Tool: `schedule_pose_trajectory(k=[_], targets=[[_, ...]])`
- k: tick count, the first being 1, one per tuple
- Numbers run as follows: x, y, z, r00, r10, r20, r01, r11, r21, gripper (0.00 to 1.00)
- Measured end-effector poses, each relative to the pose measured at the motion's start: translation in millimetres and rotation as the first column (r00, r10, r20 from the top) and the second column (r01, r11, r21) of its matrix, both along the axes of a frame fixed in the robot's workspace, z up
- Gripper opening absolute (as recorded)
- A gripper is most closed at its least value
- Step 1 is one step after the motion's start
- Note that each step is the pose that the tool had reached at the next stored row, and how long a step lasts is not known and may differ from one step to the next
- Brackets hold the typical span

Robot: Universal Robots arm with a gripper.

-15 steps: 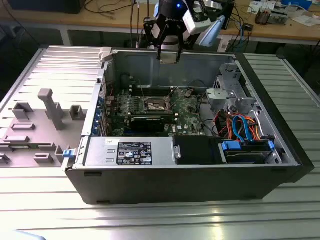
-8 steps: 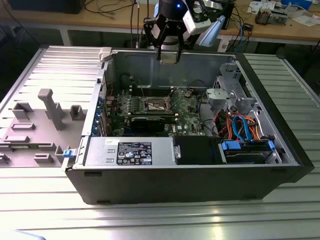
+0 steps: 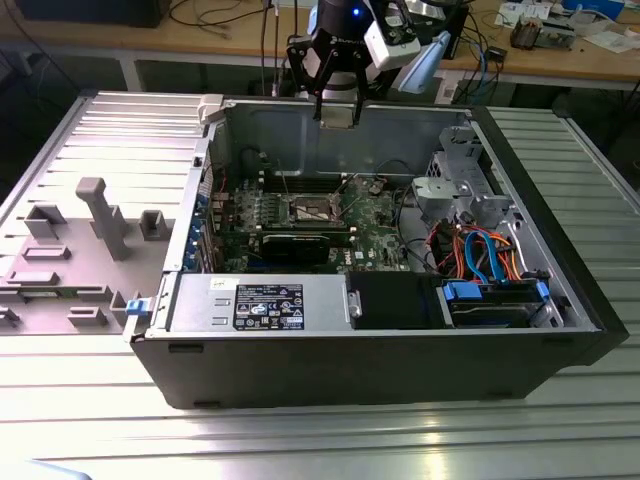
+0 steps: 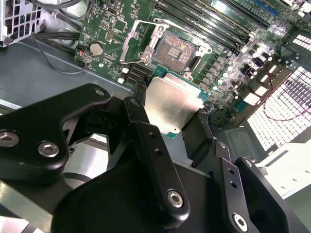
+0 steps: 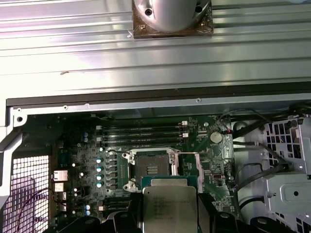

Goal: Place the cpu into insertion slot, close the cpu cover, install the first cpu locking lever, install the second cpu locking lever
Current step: 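Place the cpu into insertion slot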

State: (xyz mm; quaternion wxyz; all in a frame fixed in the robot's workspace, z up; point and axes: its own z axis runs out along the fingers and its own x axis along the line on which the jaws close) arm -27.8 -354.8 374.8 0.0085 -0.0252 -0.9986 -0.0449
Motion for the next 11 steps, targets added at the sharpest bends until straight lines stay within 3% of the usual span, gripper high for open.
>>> schedule_pose_trajectory(k=[11], targets=[[0.0,0.0,0.0,1.0000,0.000,0.0000,0.000,1.0000,0.0000,0.54]])
